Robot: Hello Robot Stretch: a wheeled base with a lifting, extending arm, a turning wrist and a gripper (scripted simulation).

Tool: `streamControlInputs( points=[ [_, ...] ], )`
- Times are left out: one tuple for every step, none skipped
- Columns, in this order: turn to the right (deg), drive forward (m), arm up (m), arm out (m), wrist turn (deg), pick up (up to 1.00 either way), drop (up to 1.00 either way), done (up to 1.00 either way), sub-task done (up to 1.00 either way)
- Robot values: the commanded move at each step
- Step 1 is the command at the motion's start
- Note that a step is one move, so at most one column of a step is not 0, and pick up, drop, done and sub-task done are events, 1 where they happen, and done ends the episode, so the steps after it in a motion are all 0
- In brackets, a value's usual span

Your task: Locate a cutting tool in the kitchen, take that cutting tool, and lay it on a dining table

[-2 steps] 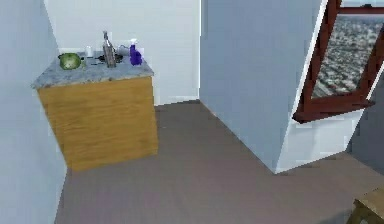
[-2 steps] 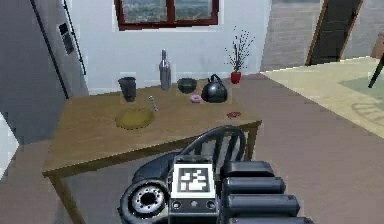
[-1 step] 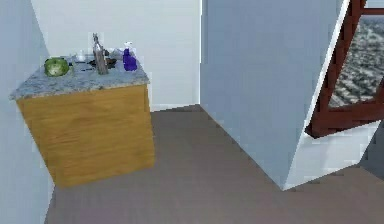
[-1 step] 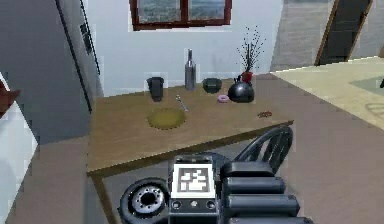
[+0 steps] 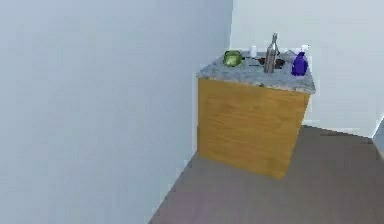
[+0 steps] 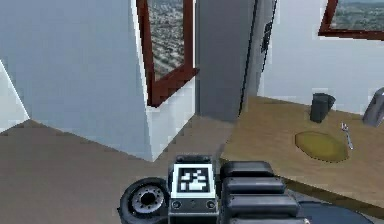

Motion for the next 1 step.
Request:
streamControlInputs(
  points=[
    [-45.0,0.0,0.0,0.0,0.0,0.0,0.0,0.0,0.0]
  ],
)
